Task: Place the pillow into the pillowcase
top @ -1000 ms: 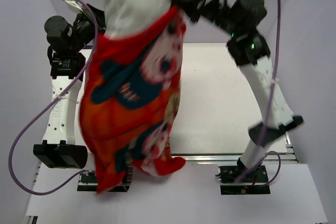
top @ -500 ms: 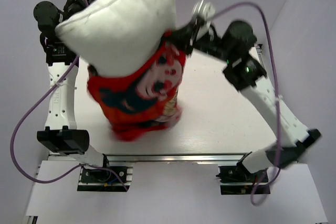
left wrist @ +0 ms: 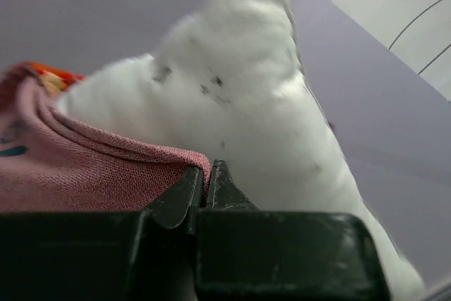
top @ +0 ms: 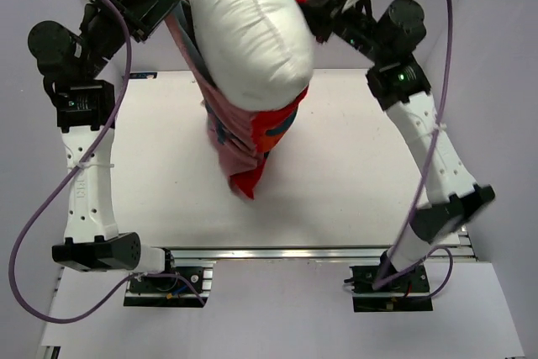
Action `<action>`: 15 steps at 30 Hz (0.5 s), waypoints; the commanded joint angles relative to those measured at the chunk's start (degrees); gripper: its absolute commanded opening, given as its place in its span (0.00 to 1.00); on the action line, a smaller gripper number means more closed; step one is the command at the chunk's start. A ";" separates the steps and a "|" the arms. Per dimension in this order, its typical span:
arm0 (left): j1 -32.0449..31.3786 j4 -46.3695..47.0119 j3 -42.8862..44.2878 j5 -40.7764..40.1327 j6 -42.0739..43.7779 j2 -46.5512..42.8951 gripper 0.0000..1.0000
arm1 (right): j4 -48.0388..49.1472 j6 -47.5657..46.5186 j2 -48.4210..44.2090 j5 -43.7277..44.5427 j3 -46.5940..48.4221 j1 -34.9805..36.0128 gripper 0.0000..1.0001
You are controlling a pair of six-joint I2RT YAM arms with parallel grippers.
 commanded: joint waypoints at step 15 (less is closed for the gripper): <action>0.95 -0.80 13.21 2.77 -7.33 5.84 0.00 | 1.55 -2.92 4.50 7.29 15.04 -6.64 0.00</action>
